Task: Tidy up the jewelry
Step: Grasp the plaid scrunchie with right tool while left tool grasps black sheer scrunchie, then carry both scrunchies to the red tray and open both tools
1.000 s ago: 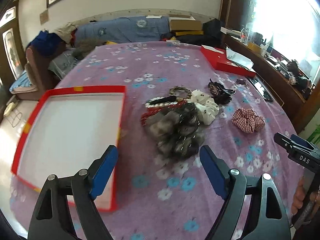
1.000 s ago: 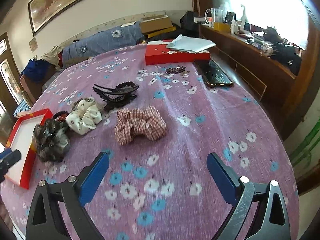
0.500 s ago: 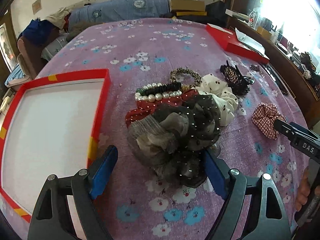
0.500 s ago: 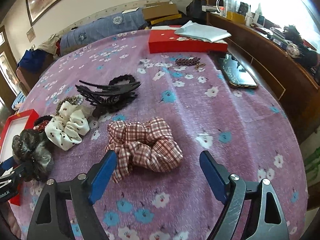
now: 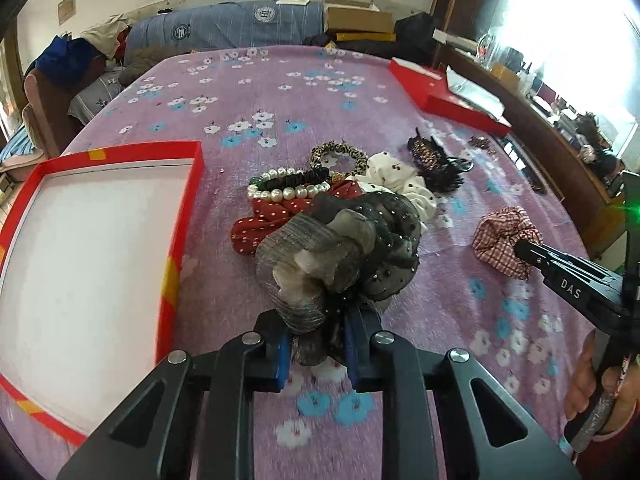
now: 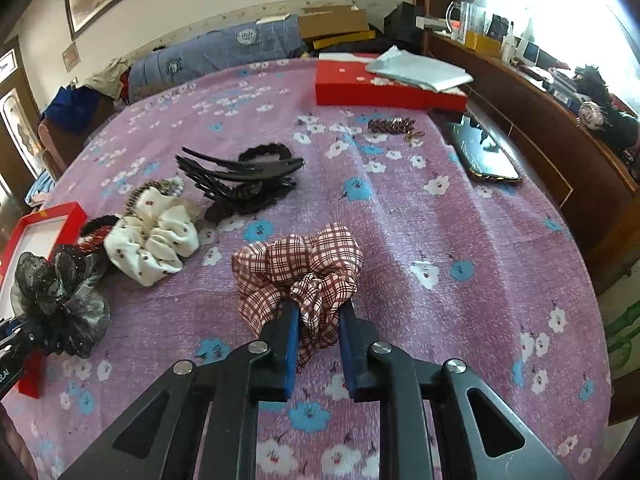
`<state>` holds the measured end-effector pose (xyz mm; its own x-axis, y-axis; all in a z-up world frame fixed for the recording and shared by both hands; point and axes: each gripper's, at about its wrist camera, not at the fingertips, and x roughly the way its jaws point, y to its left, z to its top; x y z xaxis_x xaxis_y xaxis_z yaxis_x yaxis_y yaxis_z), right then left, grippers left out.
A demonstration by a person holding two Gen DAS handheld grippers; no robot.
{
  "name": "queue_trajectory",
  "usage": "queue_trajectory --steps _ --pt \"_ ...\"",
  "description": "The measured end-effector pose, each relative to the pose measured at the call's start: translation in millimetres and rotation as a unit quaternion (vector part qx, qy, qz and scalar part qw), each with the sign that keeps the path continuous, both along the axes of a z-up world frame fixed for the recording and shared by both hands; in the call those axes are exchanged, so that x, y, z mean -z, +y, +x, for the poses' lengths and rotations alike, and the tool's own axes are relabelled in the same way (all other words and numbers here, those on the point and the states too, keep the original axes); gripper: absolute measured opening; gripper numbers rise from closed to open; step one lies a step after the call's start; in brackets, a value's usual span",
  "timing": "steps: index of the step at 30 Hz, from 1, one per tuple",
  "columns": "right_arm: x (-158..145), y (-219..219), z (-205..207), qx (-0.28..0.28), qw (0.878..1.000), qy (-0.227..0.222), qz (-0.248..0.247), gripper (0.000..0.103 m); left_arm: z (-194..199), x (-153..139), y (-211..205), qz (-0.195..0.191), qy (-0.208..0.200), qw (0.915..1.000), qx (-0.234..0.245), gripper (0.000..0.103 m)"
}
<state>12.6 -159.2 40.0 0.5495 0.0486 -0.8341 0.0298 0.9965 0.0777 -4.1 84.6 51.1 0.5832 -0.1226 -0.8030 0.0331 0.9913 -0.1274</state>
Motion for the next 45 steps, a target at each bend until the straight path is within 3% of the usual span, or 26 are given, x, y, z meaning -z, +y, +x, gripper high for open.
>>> queue_trajectory --steps 13,22,32,38,45 --pt "-41.6 25.2 -50.7 -0.032 0.998 -0.042 0.014 0.018 -65.3 -35.4 40.5 -0.062 -0.034 0.9972 -0.024 0.020" --pt "-55.4 85.3 -69.4 -0.098 0.993 -0.053 0.025 0.018 -97.4 -50.4 93.2 -0.042 -0.068 0.9927 -0.090 0.020" --pt "-55.5 166.7 -69.2 -0.186 0.978 -0.032 0.085 0.018 -116.7 -36.5 178.0 -0.064 -0.058 0.9767 -0.197 0.021" --pt "-52.1 219.9 -65.1 -0.239 0.965 -0.014 0.110 0.018 -121.4 -25.5 217.2 -0.071 -0.049 0.9676 -0.237 0.021" --pt "-46.3 267.5 -52.8 -0.274 0.956 -0.004 0.104 0.019 -123.8 -14.7 251.5 -0.074 -0.041 0.9609 -0.264 0.021"
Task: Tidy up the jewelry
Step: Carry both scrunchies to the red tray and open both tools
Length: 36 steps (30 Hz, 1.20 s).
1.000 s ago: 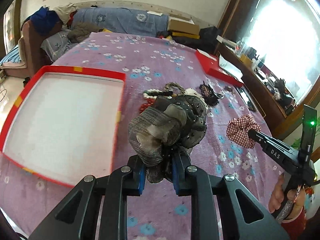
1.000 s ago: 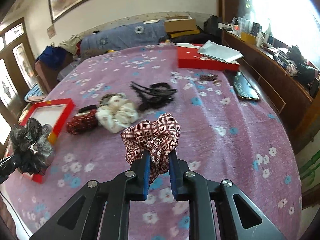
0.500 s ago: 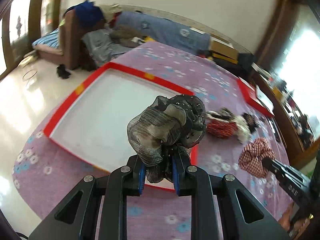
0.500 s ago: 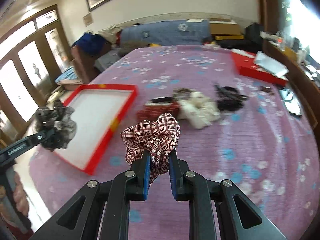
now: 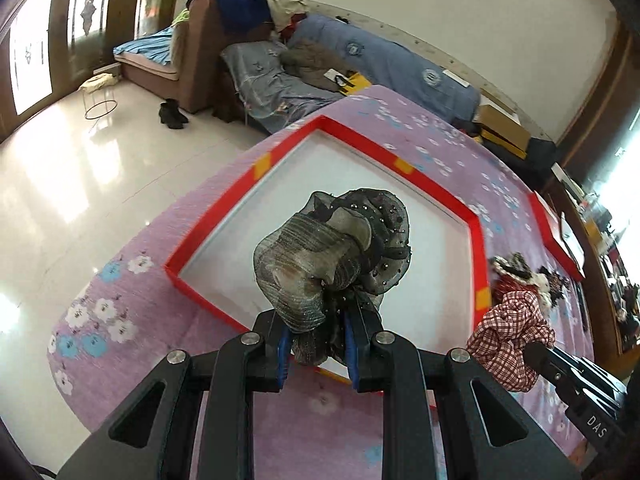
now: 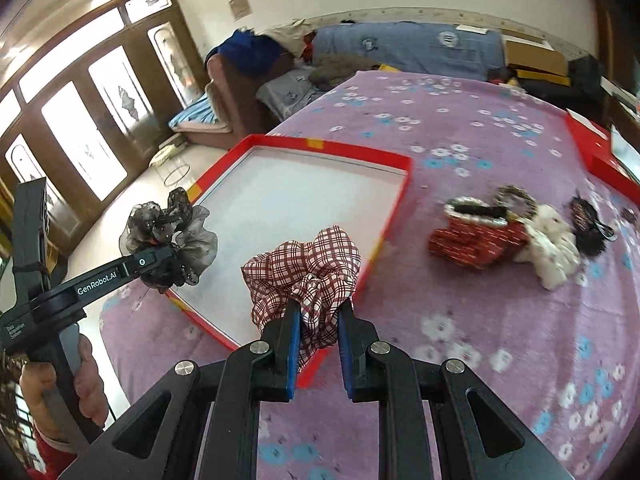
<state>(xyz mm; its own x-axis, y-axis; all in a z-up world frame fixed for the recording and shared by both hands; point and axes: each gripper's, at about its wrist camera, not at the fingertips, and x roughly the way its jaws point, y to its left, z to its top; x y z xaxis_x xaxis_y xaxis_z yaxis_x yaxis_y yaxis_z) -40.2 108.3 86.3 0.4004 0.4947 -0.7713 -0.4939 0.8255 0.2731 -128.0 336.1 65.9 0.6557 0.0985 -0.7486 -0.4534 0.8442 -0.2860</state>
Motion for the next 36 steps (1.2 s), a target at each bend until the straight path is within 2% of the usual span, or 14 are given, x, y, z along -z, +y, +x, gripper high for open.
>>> queue_trajectory --steps 11,14,16,19,21,23,29,36 --pt "27.0 34.9 8.7 -0.035 0.998 0.030 -0.029 0.019 9.6 9.7 23.5 0.010 0.017 0.9996 -0.023 0.022" --pt "32.4 38.9 8.9 -0.036 0.998 0.036 -0.034 0.021 8.9 9.5 23.7 0.013 0.016 0.9995 -0.025 0.026" --pt "34.0 39.8 8.6 -0.034 0.998 0.035 -0.036 0.021 9.2 8.5 24.9 0.014 0.015 0.9994 -0.026 0.033" --pt "32.0 39.0 6.8 -0.032 0.998 0.033 -0.033 0.034 7.7 4.2 24.1 0.011 0.009 0.9994 -0.030 0.040" --pt "27.1 37.8 4.3 -0.030 0.999 0.022 -0.032 0.050 5.0 0.7 23.4 0.012 0.006 0.9994 -0.033 0.047" --pt "21.8 35.9 1.4 -0.028 0.999 0.011 -0.027 0.055 1.2 -3.7 23.0 0.009 -0.002 0.9993 -0.036 0.051" --pt "9.5 23.0 -6.7 -0.023 1.000 0.000 -0.012 0.056 -8.5 -17.7 13.8 0.016 -0.011 0.9990 -0.039 0.053" --pt "4.7 -25.6 -20.0 0.007 1.000 -0.008 -0.008 0.057 -13.6 -35.4 -18.1 0.056 -0.018 0.9981 -0.018 0.054"
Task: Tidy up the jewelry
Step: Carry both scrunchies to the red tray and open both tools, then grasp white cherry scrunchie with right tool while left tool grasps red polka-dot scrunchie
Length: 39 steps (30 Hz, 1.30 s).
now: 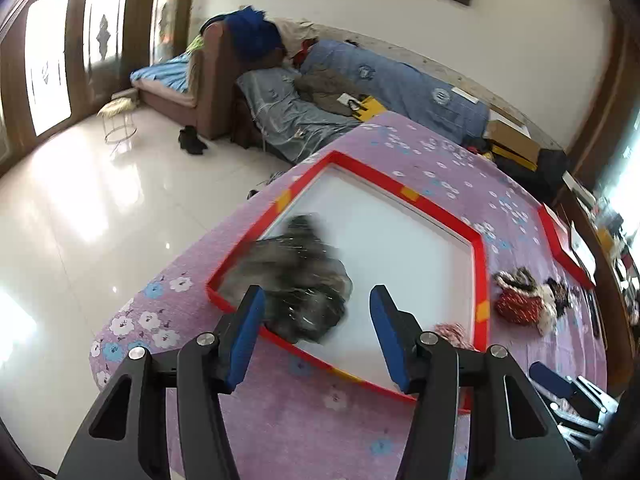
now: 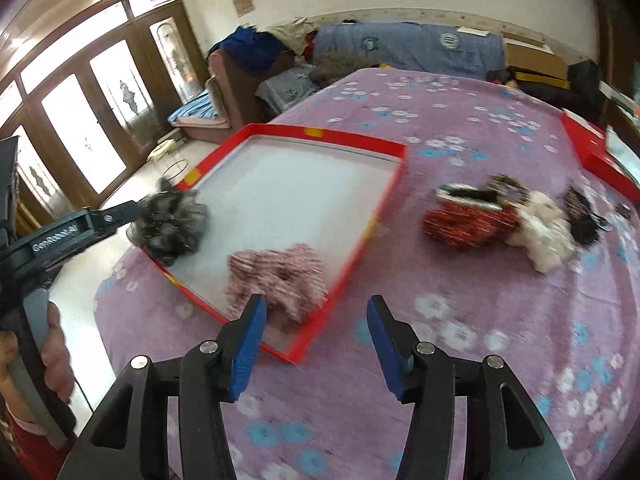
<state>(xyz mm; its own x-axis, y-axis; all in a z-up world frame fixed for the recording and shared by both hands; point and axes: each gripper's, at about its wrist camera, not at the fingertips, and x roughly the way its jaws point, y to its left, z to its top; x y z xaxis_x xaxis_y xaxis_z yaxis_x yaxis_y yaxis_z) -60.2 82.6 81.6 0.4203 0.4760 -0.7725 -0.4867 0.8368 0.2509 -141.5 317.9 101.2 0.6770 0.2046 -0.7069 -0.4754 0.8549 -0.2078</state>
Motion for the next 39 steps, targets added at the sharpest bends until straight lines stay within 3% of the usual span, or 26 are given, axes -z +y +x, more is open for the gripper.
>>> queue_trajectory --steps 7,13,17,30,34,39 --pt "9.1 -91.5 1.1 0.086 0.996 0.002 -0.017 0.060 19.1 -3.4 -66.1 0.029 0.006 0.9958 0.087 0.054" --pt "12.1 -162.7 16.2 0.156 0.988 0.013 -0.019 0.060 48.8 1.1 -126.2 0.018 0.012 0.9842 0.176 0.054" --pt "14.9 -187.5 30.8 0.179 0.984 0.017 -0.010 0.060 79.1 6.6 -165.6 0.026 0.025 0.9751 0.219 0.054" --pt "39.6 -177.1 114.8 0.190 0.981 0.037 0.013 0.060 168.1 46.6 -223.6 0.068 0.077 0.9538 0.282 0.054" --pt "50.8 -173.5 132.9 0.197 0.979 0.053 0.023 0.060 184.8 60.5 -226.6 0.083 0.093 0.9503 0.285 0.054" --pt "61.1 -166.5 141.9 0.197 0.978 0.061 0.022 0.060 196.5 76.6 -225.1 0.073 0.108 0.9491 0.287 0.054"
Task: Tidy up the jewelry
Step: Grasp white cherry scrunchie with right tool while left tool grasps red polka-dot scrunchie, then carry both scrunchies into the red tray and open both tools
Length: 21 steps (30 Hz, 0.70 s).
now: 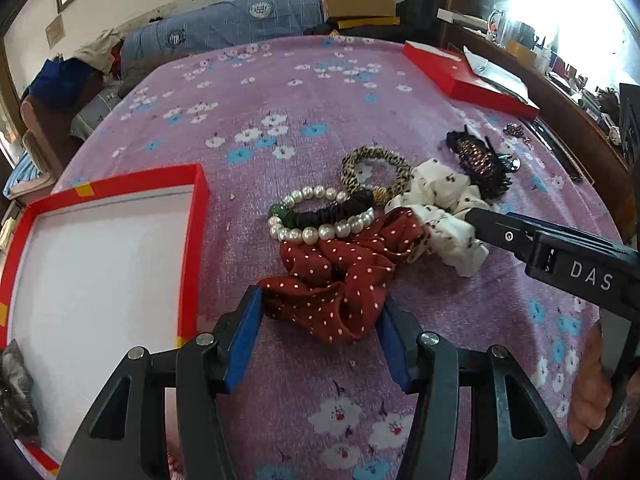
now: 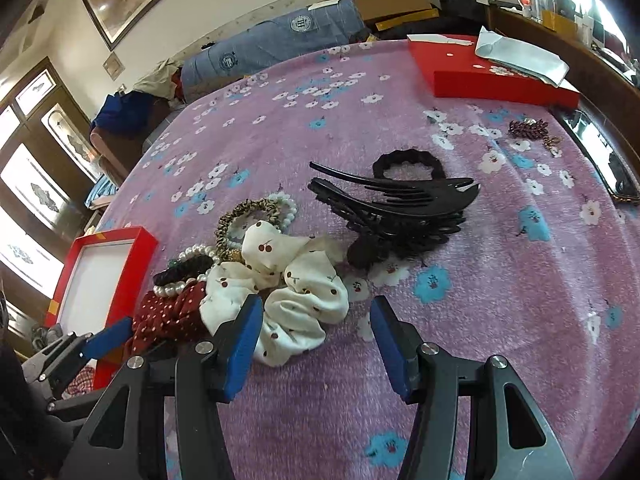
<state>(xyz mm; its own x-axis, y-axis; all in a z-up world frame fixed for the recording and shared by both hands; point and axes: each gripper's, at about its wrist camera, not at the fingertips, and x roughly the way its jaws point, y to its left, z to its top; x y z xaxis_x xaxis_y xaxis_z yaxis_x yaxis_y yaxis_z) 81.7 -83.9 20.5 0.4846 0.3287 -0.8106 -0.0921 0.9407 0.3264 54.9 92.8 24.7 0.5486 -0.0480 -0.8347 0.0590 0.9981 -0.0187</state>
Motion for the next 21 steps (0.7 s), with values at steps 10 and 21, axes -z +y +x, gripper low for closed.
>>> queue_trajectory --steps 10,21 --pt "7.0 8.7 4.2 -0.002 1.000 0.012 -0.010 0.017 -1.5 4.8 -4.3 0.005 0.008 0.9999 0.007 0.012" --pt "-36.3 13.0 -37.1 -0.013 0.999 -0.042 -0.017 0.011 -54.5 -38.2 2.8 -0.050 -0.031 0.9981 0.017 0.011"
